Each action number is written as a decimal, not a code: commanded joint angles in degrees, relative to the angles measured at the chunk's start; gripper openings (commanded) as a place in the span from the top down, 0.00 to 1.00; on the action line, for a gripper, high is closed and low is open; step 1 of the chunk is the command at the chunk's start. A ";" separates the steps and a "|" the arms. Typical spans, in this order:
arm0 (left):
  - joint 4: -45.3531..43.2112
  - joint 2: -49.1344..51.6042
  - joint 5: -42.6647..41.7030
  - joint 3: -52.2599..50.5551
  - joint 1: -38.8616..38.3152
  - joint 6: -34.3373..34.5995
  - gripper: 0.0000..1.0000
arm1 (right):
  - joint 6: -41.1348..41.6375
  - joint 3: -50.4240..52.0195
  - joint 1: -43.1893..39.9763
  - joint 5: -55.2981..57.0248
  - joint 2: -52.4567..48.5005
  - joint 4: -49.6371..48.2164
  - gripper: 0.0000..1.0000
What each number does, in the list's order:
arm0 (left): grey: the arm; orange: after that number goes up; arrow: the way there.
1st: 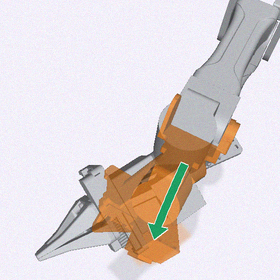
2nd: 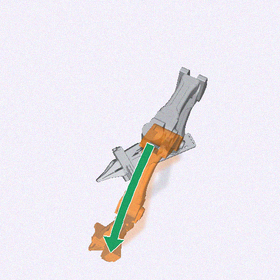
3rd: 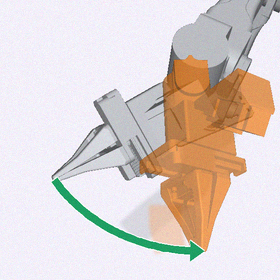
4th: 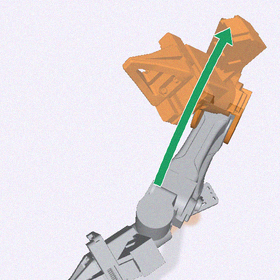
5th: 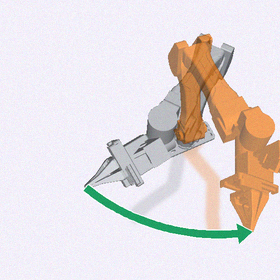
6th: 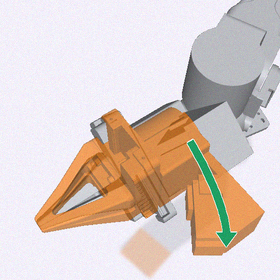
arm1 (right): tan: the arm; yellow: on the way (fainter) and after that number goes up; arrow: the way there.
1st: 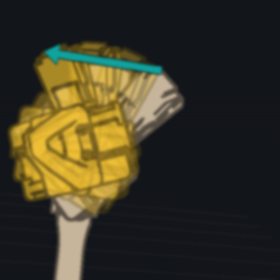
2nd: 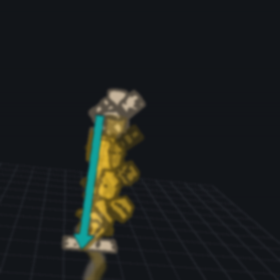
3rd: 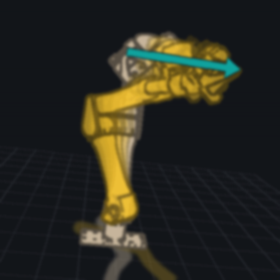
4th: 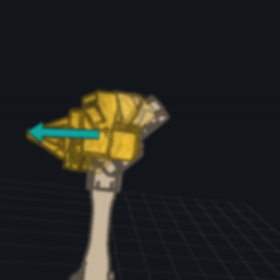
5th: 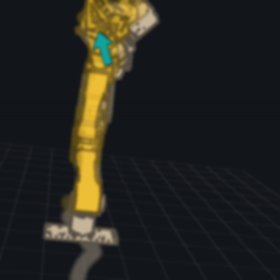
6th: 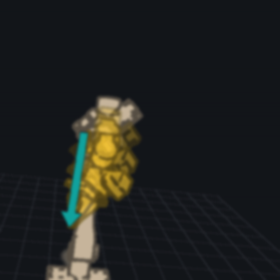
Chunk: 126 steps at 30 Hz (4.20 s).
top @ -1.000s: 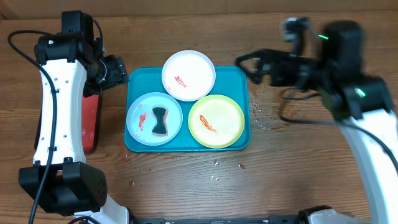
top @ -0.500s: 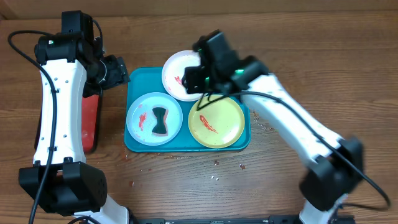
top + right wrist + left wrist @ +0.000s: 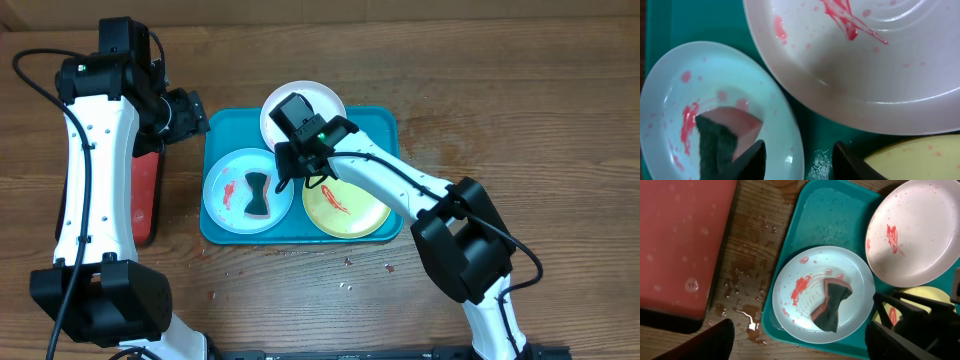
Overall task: Clean dirty plates on tray and stack at the side
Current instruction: 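Reach the right gripper to the light blue plate rim and grip it, then scrub the light blue plate with the sponge in the left gripper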
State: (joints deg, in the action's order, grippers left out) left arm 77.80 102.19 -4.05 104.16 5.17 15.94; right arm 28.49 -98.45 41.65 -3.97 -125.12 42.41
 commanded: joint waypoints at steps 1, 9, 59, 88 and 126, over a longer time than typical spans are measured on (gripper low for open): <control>-0.09 0.31 -0.46 -0.31 -0.33 -0.48 0.16 | 0.22 -1.25 -0.07 1.25 -3.06 -1.03 0.57; -0.07 0.31 -0.48 -0.31 -0.33 -0.48 0.16 | -0.17 -0.87 0.90 -0.79 -4.20 -2.29 0.60; 8.87 22.64 -13.03 -2.75 -6.49 -13.03 0.62 | -1.29 -0.13 -0.22 -1.68 -4.81 2.03 0.96; -19.26 6.88 -15.45 -30.10 -5.22 -12.33 0.33 | -2.64 -0.13 -0.15 -6.23 -4.85 3.65 0.74; -28.87 10.03 -9.25 -36.57 -9.77 -3.02 0.78 | -1.25 -0.13 -0.15 -4.66 -4.87 4.00 0.96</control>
State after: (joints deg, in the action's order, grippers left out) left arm 48.95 111.02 -16.27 70.35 -4.78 11.84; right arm 27.38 -98.48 41.71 -10.37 -129.40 46.26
